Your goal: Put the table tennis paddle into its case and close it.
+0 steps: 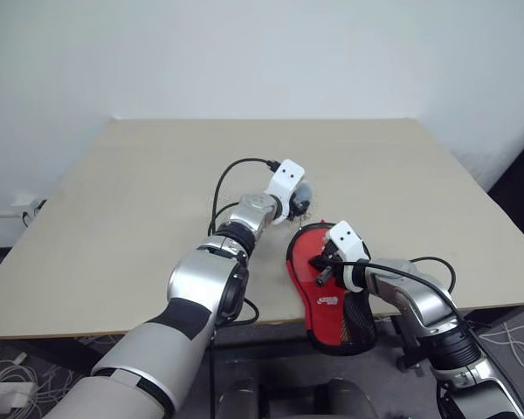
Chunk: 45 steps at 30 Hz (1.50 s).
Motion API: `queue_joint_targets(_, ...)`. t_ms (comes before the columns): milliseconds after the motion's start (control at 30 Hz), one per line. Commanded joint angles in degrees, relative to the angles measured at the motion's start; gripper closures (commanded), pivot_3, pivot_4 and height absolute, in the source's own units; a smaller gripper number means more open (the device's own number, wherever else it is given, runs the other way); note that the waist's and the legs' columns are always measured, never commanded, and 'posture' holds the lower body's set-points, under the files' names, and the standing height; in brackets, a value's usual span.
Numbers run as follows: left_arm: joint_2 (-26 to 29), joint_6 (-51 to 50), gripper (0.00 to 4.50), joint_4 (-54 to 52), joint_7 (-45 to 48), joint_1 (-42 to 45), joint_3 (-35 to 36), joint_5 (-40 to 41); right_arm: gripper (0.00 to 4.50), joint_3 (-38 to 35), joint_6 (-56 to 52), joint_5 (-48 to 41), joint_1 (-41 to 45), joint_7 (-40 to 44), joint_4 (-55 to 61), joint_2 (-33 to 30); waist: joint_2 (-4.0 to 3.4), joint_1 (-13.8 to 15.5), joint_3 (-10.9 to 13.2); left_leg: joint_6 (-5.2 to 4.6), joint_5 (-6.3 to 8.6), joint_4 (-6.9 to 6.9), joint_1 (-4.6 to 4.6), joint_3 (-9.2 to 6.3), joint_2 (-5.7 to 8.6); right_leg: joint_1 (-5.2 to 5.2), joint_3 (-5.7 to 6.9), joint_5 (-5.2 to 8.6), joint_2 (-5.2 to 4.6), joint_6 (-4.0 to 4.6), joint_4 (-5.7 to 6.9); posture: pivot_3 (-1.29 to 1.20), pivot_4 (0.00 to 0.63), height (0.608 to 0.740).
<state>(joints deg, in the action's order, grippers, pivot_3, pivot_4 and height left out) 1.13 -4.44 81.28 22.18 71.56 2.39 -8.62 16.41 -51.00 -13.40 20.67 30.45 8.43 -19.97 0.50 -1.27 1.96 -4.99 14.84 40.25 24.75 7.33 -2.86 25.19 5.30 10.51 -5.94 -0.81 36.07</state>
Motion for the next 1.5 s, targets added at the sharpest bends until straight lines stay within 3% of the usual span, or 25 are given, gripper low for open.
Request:
queue_joint_targets(33, 2.0, 0.9, 0.41, -5.3, 11.9, 1.5, -2.1, -0.2, 4.50, 1.4, -3.1, 0.9, -2.0, 0.6, -3.2, -1.9, 0.00, 0.0, 0.0, 0.05, 0.03, 0.00, 0.00, 0.00, 0.00, 0.00, 0.00, 0.00, 0.00, 0.00, 0.00, 0.00, 0.000, 0.724)
queue_joint_targets(167, 4.1, 1.3, 0.41, -7.1, 18.4, -1.7, -4.3, -1.3, 4.50, 1.2, -2.5, 0.9, -1.1, 1.0, -4.0, -1.9, -0.02, 0.0, 0.0, 0.08, 0.05, 0.00, -0.09, 0.00, 0.00, -0.11, 0.01, 0.01, 0.00, -0.01, -0.03, 0.00, 0.000, 0.724)
queue_joint_targets(367, 9.0, -3.0, 0.41, -18.0, 29.0, -11.3, -7.1, -0.1, 4.50, 0.4, -2.0, 0.7, -0.4, 1.4, -4.7, -2.0, -0.03, 0.0, 0.0, 0.07, 0.06, 0.00, -0.11, -0.02, 0.00, -0.14, 0.03, 0.02, 0.00, -0.03, -0.04, 0.00, 0.000, 0.724)
queue_joint_targets(433, 10.8, -6.5, 0.41, -24.7, 31.7, -15.4, -7.7, 1.4, 4.50, -0.5, -2.0, 0.5, 0.0, 1.2, -5.4, -1.9, -0.94, 0.0, -0.3, 0.10, 0.06, 0.00, -0.09, -0.06, -0.02, -0.16, 0.08, 0.01, 0.01, -0.01, -0.10, 0.00, 0.000, 0.724)
queue_joint_targets(500, 14.7, -12.6, 0.41, -38.1, 36.5, -22.9, -8.7, 5.1, 4.50, -1.5, -1.3, 0.5, 0.4, 1.1, -5.9, -2.2, -1.47, 0.0, -0.5, 0.20, 0.06, -0.05, -0.13, 0.05, 0.04, -0.15, -0.06, 0.02, -0.05, -0.04, -0.13, 0.00, 0.000, 0.724)
queue_joint_targets(700, 25.9, -23.3, 0.41, -65.2, 41.3, -39.5, -6.5, 16.7, 4.50, -3.6, 1.1, 0.8, 0.6, 0.4, -7.7, -3.6, -1.54, 0.3, -0.5, 0.20, 0.05, -0.09, -0.12, 0.00, 0.01, -0.06, -0.05, 0.04, 0.03, -0.02, 0.06, 0.00, 0.000, 0.724)
queue_joint_targets(867, 31.3, -24.4, 0.41, -75.0, 42.7, -46.7, -3.5, 22.9, 4.50, -5.2, 4.2, 1.6, 0.6, -0.7, -9.2, -2.9, -1.59, 0.6, -0.5, 0.19, 0.07, -0.08, -0.12, 0.02, 0.03, -0.09, -0.07, 0.04, -0.01, -0.02, 0.02, 0.00, 0.000, 0.724)
queue_joint_targets(1200, 37.1, -25.3, 0.41, -88.4, 43.3, -52.2, -1.6, 31.9, 4.50, -7.5, 8.6, 3.2, 2.8, -3.2, -14.4, -1.4, -1.72, 0.5, -0.6, 0.21, 0.07, -0.08, -0.14, 0.03, -0.01, -0.08, -0.07, 0.04, 0.01, -0.01, 0.01, 0.00, 0.000, 0.724)
queue_joint_targets(1500, 39.3, -28.8, 0.41, -93.7, 41.8, -49.8, 3.3, 42.1, 4.50, -8.0, 10.6, 4.2, 3.2, -4.5, -16.5, 0.0, -1.97, 0.1, -0.8, 0.22, 0.17, -0.14, -0.18, 0.07, -0.08, -0.04, -0.11, 0.06, 0.05, -0.01, -0.03, 0.00, 0.000, 0.724)
